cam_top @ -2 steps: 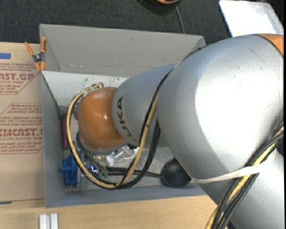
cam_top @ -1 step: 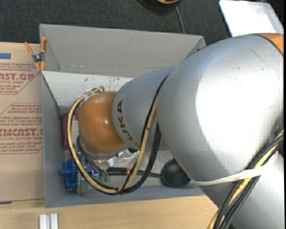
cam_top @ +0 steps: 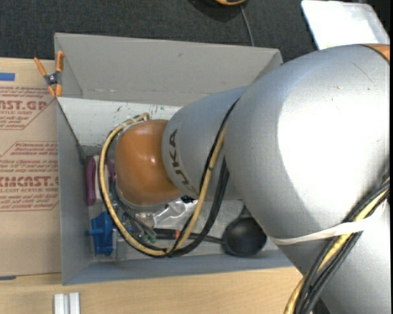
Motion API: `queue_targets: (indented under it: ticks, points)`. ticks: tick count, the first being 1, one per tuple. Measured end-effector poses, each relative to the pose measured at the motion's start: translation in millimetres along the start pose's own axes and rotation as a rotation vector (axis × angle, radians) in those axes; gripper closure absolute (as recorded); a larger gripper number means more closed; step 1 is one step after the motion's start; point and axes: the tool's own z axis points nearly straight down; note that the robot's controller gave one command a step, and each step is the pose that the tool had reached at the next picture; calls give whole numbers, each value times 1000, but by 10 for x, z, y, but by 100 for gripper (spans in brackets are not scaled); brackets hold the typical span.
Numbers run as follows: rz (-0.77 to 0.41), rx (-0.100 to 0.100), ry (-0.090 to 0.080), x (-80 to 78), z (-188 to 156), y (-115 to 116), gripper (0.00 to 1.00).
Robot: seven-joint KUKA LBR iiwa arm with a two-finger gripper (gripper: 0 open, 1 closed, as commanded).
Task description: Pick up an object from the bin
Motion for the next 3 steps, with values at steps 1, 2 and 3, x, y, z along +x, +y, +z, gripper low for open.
queue_targets:
  ticks: [1,2,3]
  points:
    - [-18,0,-6,-55,-4,-30,100]
    - [-34,-3,-6,-87,-2,-53,100]
    - [-67,-3,-4,-124,0,-67,100]
